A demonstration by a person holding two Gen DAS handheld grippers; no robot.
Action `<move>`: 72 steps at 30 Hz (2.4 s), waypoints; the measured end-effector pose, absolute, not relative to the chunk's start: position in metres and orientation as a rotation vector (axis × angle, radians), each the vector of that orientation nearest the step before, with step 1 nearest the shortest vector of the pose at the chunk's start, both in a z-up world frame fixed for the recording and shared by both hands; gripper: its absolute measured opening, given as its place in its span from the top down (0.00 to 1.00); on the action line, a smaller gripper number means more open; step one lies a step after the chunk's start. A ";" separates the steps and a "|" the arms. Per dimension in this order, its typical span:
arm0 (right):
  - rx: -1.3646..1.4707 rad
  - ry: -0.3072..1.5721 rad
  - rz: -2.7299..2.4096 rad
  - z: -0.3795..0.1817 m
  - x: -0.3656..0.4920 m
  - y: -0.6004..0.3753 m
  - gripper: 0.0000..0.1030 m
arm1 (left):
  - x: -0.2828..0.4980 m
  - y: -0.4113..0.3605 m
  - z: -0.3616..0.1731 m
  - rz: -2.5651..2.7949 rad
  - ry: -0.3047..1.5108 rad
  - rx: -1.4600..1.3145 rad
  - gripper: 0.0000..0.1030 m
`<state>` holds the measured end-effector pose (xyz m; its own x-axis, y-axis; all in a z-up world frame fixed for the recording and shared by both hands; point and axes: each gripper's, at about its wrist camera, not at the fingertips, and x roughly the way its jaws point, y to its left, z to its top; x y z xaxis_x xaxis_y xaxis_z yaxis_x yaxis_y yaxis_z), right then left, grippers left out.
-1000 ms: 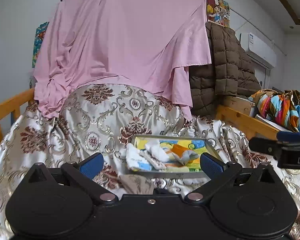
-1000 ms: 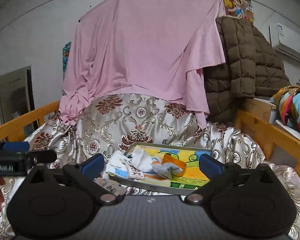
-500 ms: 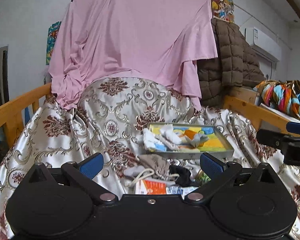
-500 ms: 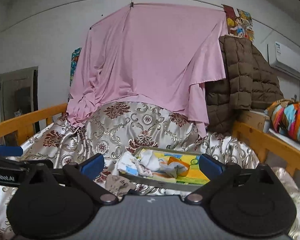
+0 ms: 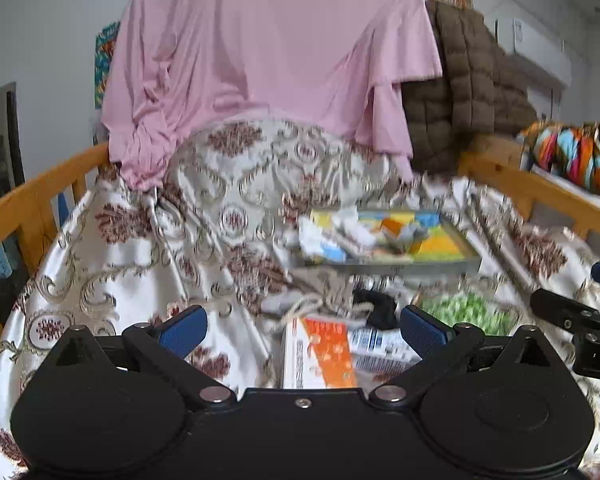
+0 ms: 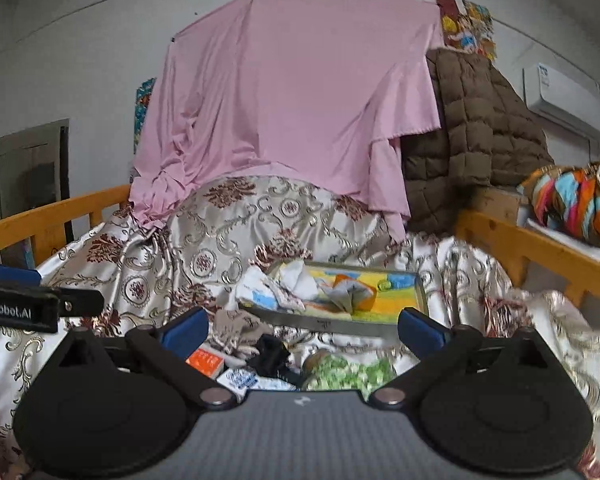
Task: Organize soft objects
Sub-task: 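Move both open tools back over the remaining pile, then grasp the beige drawstring pouch with the left tool while the right tool grasps the black cloth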
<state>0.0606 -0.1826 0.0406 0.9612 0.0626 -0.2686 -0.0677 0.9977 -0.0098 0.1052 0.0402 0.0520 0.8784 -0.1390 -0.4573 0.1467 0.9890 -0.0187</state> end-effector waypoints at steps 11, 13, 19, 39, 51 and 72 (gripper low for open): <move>-0.039 0.312 0.046 -0.008 0.068 -0.190 0.00 | 0.139 0.043 0.024 -0.083 0.672 0.024 0.01; -0.031 0.335 0.060 -0.013 0.074 -0.191 0.00 | 0.142 0.041 0.022 -0.084 0.688 0.036 0.01; -0.021 0.478 0.130 -0.033 0.097 -0.185 0.00 | 0.152 0.032 0.011 -0.099 0.770 0.087 0.01; -0.121 0.524 0.072 -0.064 0.144 -0.162 0.00 | 0.170 0.017 0.007 -0.107 0.726 0.184 0.01; -0.087 0.421 0.002 -0.065 0.179 -0.170 0.00 | 0.201 -0.002 0.002 -0.138 0.632 0.293 0.01; -0.117 0.366 0.035 -0.077 0.204 -0.169 0.00 | 0.241 -0.005 -0.006 -0.183 0.453 0.257 0.01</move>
<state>0.2042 -0.1693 -0.0770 0.9332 0.0132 -0.3590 -0.0555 0.9926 -0.1080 0.2411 -0.0047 -0.0063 0.8836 -0.1173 -0.4532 0.2309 0.9514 0.2039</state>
